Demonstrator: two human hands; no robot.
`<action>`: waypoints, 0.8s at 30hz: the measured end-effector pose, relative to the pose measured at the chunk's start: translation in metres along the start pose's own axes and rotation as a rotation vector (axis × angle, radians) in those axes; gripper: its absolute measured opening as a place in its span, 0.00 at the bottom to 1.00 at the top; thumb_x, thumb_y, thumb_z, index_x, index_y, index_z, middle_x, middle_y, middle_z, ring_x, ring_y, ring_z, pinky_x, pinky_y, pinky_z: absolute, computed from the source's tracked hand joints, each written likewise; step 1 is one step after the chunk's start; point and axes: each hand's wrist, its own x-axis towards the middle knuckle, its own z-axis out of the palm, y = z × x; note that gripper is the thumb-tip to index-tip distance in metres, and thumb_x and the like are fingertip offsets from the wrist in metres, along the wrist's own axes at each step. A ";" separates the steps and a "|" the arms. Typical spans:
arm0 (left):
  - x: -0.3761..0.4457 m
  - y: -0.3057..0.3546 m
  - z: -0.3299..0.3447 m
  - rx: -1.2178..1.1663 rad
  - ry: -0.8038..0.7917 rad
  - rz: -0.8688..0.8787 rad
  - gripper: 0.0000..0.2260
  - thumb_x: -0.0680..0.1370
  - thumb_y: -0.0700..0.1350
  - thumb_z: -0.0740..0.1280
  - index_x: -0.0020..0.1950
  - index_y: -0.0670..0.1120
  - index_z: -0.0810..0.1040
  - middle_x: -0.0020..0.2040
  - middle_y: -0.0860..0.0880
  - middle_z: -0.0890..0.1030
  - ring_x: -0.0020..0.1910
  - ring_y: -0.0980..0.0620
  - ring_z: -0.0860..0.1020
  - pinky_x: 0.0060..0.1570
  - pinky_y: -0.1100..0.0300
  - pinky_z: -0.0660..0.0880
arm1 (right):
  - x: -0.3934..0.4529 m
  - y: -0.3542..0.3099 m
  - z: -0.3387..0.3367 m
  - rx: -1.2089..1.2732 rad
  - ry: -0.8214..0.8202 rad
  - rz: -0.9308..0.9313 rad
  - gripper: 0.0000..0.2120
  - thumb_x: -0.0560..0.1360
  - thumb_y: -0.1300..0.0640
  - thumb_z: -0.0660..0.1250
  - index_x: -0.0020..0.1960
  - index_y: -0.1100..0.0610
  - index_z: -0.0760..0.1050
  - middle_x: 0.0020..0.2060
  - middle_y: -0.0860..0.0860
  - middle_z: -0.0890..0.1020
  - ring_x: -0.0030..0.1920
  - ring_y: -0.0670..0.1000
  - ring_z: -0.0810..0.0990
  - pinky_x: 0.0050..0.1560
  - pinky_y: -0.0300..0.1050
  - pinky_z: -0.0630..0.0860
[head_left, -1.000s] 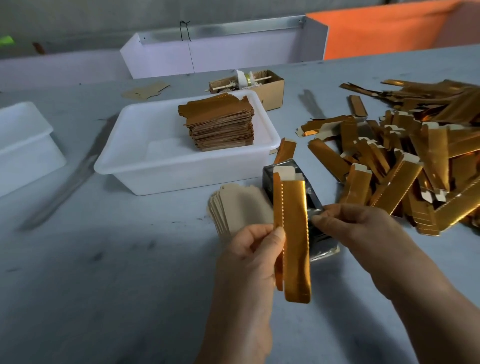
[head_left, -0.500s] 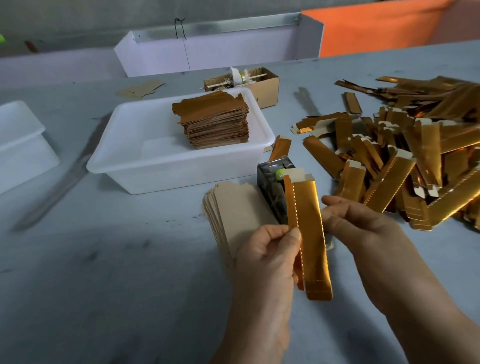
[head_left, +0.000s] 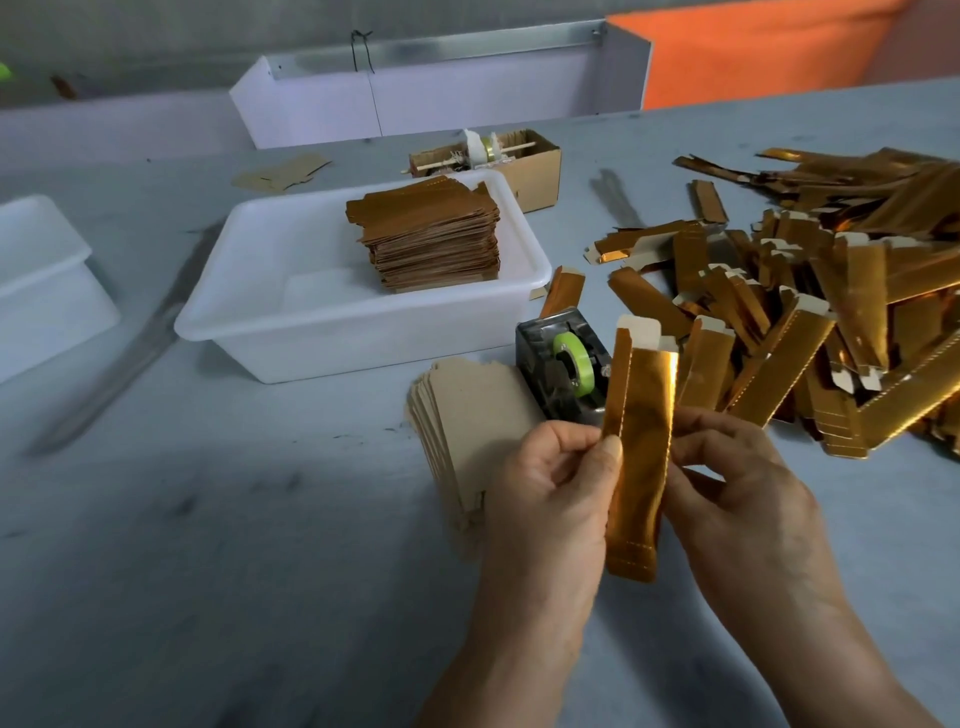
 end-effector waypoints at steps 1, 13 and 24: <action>0.001 0.000 0.000 0.046 0.005 0.010 0.05 0.78 0.44 0.67 0.43 0.48 0.80 0.32 0.53 0.82 0.28 0.60 0.77 0.27 0.69 0.71 | 0.000 0.002 0.000 0.019 0.003 0.013 0.09 0.73 0.57 0.68 0.35 0.49 0.74 0.56 0.40 0.71 0.50 0.44 0.72 0.41 0.30 0.66; 0.004 0.009 0.002 0.209 0.033 0.007 0.03 0.77 0.45 0.69 0.43 0.49 0.81 0.39 0.54 0.85 0.39 0.54 0.82 0.39 0.55 0.80 | -0.001 0.001 -0.005 -0.290 0.024 -0.128 0.03 0.73 0.62 0.68 0.45 0.55 0.78 0.55 0.50 0.75 0.52 0.52 0.76 0.47 0.38 0.73; 0.000 0.013 0.000 0.084 -0.070 -0.104 0.04 0.77 0.43 0.69 0.43 0.49 0.82 0.36 0.51 0.84 0.33 0.56 0.81 0.36 0.59 0.79 | -0.001 -0.022 -0.051 0.347 -0.333 -0.197 0.14 0.62 0.36 0.67 0.42 0.42 0.81 0.39 0.45 0.83 0.39 0.43 0.80 0.33 0.35 0.78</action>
